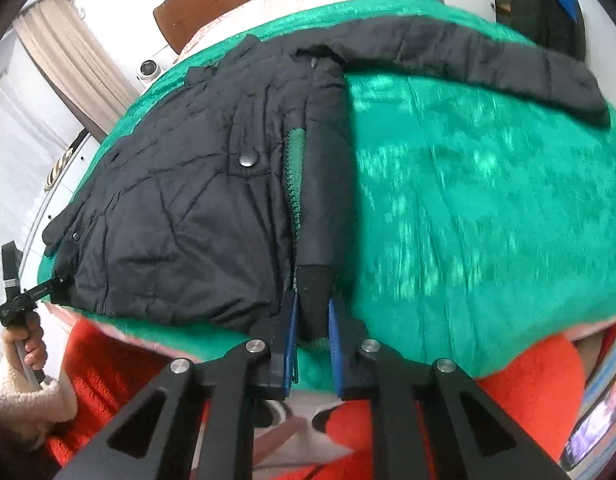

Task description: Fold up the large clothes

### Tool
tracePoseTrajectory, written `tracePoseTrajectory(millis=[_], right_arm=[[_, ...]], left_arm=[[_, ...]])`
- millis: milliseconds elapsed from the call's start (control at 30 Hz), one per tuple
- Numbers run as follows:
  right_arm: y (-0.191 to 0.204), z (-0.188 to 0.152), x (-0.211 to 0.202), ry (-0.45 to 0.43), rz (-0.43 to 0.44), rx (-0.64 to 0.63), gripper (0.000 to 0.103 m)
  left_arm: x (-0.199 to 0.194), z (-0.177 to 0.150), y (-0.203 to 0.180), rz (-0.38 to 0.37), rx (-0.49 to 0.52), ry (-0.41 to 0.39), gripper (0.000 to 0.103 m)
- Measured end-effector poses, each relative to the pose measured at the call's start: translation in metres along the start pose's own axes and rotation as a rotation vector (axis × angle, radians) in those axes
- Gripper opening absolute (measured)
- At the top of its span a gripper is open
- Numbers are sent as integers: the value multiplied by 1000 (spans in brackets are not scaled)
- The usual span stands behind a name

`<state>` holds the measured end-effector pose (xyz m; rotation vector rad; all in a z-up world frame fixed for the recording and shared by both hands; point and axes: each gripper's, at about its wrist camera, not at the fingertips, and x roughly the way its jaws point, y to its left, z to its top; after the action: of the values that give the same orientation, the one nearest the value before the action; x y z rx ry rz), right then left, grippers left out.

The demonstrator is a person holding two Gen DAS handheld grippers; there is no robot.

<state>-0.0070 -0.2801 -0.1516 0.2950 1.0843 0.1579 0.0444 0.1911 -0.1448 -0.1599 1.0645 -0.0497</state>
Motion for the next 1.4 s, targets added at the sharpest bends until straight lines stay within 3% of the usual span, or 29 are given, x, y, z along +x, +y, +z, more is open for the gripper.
tracePoseTrajectory(millis=[100, 167, 200, 233, 267, 300, 367, 467, 567, 700, 900, 1067, 1267, 1400], right_arm=[[1, -1, 6, -15, -3, 21, 15], [2, 1, 4, -24, -2, 34, 20], [2, 2, -1, -35, -15, 27, 32], [1, 2, -6, -50, -33, 18, 53], [0, 3, -11, -63, -45, 14, 65], [0, 4, -19, -86, -63, 11, 79], [-1, 7, -32, -127, -94, 5, 80], [4, 13, -46, -179, -128, -24, 83], [15, 20, -52, -218, -142, -47, 87], [32, 24, -47, -224, -143, -63, 90], [53, 14, -38, -204, -55, -119, 90], [60, 10, -31, -198, -57, -144, 90], [69, 7, -29, -207, -59, -175, 90], [44, 21, -34, -242, -38, -121, 90]], left_arm=[[8, 6, 1, 20, -16, 6, 33], [6, 11, 0, 46, -29, 0, 48], [3, 11, 0, 55, -29, -6, 53], [-5, 13, 1, 71, -26, -29, 65], [-13, 11, 2, 87, -25, -54, 78], [-22, 12, 1, 107, -25, -86, 83], [-45, 15, -1, 150, -32, -182, 100], [-71, 23, -7, 229, -34, -334, 101], [-82, 35, -19, 293, -5, -389, 101], [-85, 44, -33, 272, -3, -390, 102], [-77, 37, -56, 180, 46, -321, 103], [-76, 26, -74, 186, 111, -325, 102], [-80, 23, -73, 169, 81, -342, 102], [-82, 25, -68, 177, 63, -340, 102]])
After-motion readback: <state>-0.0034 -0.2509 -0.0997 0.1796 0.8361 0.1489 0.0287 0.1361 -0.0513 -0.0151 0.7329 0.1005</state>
